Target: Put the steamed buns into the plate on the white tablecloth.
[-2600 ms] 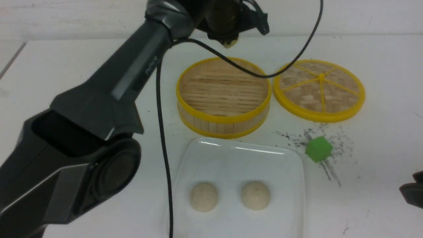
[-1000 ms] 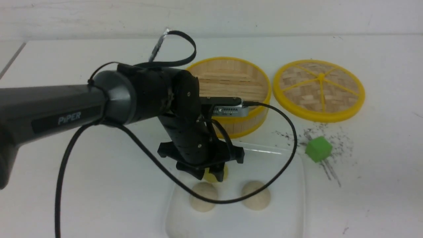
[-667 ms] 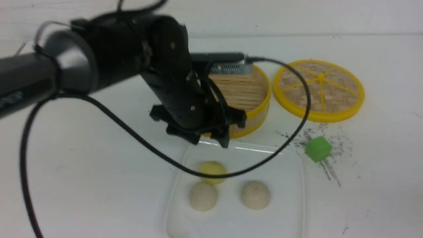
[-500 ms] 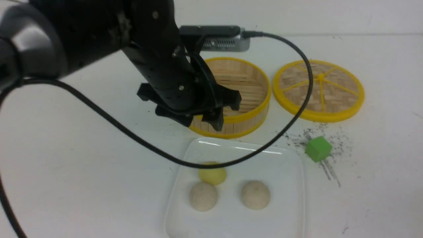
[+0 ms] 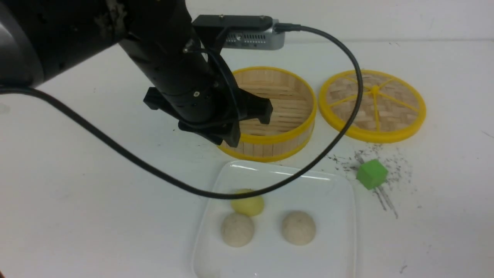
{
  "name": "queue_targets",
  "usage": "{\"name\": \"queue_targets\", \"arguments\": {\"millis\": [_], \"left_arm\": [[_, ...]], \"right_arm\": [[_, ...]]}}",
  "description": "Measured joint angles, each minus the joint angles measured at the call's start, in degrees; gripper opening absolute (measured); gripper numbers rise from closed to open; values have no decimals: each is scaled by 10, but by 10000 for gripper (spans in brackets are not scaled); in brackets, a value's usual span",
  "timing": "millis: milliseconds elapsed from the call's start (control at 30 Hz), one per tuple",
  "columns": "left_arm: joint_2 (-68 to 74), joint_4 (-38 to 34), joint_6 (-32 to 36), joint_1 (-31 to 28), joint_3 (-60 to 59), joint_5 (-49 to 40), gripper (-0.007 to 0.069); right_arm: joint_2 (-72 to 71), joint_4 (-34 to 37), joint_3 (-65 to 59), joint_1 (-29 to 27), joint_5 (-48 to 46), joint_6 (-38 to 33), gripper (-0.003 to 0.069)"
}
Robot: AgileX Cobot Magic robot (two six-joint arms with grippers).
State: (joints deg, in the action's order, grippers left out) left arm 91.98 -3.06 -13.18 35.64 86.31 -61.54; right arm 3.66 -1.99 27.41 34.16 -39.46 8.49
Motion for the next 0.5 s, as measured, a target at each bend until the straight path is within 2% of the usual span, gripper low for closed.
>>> {"name": "queue_targets", "arguments": {"millis": [33, 67, 167, 500], "left_arm": [[0, 2, 0, 0, 0, 0, 71], [0, 3, 0, 0, 0, 0, 44], [0, 8, 0, 0, 0, 0, 2], [0, 53, 0, 0, 1, -16, 2]], "right_arm": [[0, 13, -21, 0, 36, 0, -11], [0, 20, -27, 0, 50, 0, -11], [1, 35, -42, 0, 76, 0, -10], [1, 41, -44, 0, 84, 0, -6]]}}
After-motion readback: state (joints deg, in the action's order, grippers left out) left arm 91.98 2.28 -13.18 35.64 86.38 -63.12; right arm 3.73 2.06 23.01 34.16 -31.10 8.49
